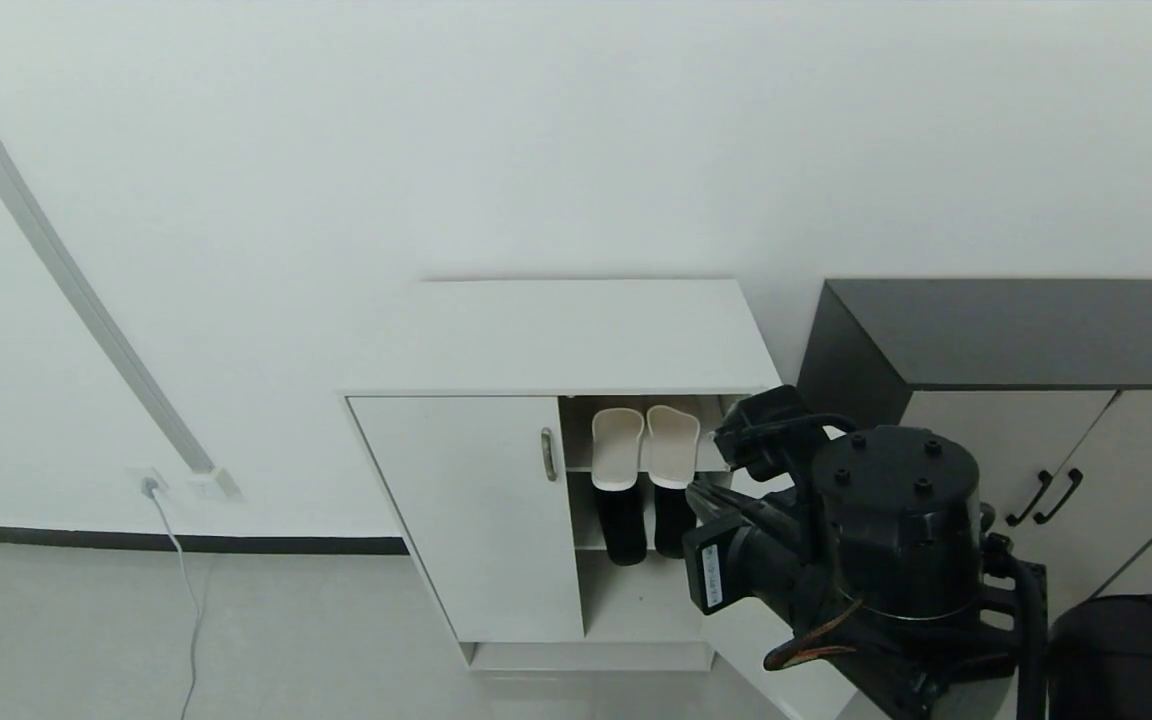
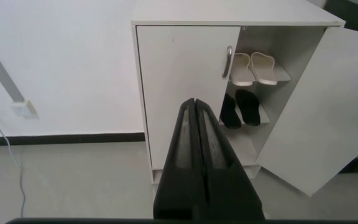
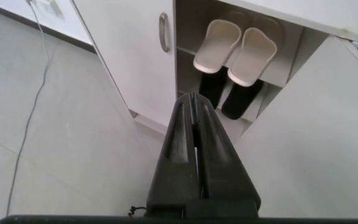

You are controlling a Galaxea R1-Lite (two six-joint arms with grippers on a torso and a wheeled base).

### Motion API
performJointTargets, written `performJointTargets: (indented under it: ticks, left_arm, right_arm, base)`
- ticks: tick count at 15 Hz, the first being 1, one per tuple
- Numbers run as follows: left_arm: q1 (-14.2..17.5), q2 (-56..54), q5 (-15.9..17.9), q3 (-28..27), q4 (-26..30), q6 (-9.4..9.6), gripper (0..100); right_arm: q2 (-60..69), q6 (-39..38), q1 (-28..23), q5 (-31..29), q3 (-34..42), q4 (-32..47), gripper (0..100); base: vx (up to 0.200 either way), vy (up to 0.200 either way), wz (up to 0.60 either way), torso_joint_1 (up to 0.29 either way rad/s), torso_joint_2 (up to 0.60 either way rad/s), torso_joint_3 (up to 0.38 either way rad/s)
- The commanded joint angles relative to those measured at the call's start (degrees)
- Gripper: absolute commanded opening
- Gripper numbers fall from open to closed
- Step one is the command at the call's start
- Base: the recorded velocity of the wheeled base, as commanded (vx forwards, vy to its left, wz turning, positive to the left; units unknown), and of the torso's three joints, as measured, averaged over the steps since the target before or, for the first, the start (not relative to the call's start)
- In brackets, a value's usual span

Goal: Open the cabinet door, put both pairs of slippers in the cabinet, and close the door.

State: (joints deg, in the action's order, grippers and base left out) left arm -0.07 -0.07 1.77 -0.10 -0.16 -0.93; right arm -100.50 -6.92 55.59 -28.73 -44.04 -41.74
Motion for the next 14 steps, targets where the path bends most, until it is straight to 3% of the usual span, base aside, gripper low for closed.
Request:
performJointTargets:
  ticks: [1,6,14]
  left_arm:
    - [0.0,0.1,0.0,0.0,0.0,-0.04,0]
    - [0.0,0.1,0.0,0.0,0.0,0.05,0]
    - [0.0,0.1,-0.1,0.0,0.0,-0.04,0]
  right_arm:
    - [-0.2,0.1,0.0,0.0,0.2,0.0,0]
    - [-0.3,0.1,-0.8,0.0,0.1,0.0,0]
    - [-1.8,1.4,-1.5,0.0,0.3,-1.8,0]
  base:
    - [0.0,0.0,-0.6,-0.007,0.0,0.002]
    - [0.0,0.0,-0.6,0.007,0.0,0.0]
    - [0.0,0.0,0.0,0.0,0.0,0.0]
